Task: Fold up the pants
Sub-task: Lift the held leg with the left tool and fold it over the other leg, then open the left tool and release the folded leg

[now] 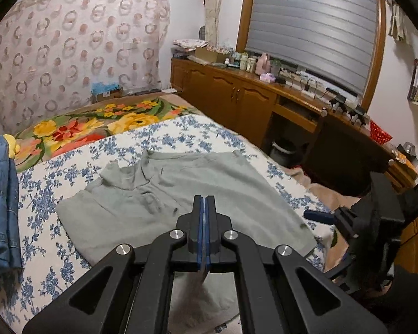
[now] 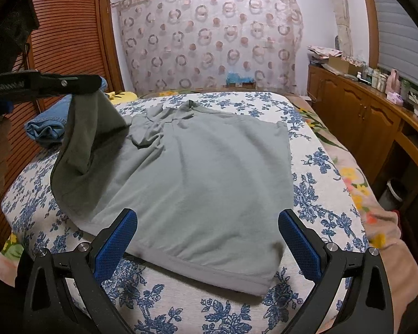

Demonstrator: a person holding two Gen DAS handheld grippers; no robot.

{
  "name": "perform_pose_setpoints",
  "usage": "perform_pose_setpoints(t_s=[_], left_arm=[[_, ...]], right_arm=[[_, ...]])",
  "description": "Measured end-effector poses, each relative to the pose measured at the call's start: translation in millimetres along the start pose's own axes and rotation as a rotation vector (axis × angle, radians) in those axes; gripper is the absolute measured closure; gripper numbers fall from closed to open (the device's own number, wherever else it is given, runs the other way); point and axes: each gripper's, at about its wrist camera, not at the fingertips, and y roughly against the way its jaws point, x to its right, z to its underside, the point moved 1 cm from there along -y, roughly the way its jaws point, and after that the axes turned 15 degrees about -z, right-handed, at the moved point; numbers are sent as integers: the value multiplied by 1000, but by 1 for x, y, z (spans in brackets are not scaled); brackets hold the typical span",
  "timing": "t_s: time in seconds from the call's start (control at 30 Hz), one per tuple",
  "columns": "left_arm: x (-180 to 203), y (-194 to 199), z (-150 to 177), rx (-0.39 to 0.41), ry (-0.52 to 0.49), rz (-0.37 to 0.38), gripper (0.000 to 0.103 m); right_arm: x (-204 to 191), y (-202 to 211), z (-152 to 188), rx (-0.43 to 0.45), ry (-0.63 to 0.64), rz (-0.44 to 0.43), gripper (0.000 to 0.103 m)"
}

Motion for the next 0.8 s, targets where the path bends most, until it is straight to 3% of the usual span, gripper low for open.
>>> perform_pose_setpoints(t_s=[0.17, 0.3, 0.37, 0.43, 0.8], left_arm=[[-7, -1, 6, -20, 14, -47, 100], [-23, 6, 12, -3, 46, -75, 56], [-32, 6, 16, -4, 53, -96, 44], [-41, 7, 23, -9, 62, -110, 23], [-68, -8, 84, -126, 85, -172, 23]], right_arm=[[0, 0, 2, -1, -5, 4, 2], [-2, -1, 0, -3, 0, 2, 2], [-4, -2, 0, -2, 7, 2, 2], [-6, -3, 0, -2, 12, 1, 2], [-16, -14, -10, -11, 53, -33, 9]])
